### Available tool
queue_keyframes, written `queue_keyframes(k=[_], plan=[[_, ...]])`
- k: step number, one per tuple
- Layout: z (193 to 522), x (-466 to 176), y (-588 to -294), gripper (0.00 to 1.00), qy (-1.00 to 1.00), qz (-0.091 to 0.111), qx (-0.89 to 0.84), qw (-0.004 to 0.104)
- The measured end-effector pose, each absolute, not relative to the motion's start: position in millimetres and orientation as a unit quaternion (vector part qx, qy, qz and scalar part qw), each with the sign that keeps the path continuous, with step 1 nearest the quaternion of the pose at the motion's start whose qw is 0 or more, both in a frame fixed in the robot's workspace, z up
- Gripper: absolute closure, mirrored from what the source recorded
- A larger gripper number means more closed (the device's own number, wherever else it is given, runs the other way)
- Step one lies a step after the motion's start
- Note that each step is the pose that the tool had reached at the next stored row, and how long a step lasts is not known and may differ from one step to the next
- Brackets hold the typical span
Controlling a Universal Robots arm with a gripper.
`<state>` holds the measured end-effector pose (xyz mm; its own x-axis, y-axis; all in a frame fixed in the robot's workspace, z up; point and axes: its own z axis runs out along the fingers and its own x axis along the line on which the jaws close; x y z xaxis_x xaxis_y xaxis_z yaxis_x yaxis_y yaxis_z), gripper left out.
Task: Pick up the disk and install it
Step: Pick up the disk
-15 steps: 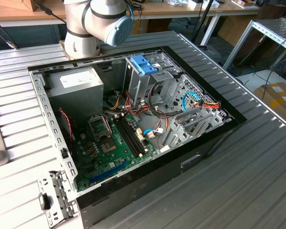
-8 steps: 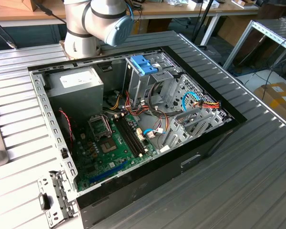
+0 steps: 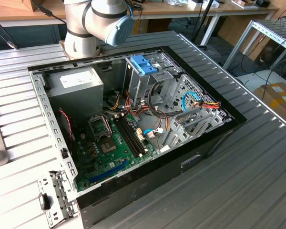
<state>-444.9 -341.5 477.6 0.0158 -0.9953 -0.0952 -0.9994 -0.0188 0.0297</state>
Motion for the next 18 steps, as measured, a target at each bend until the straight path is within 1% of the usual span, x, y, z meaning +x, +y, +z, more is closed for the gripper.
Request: queue_keyframes(k=[18], plan=[[477.6,-435.3,-342.9,0.63,0.700,0.044,-0.712,0.023]])
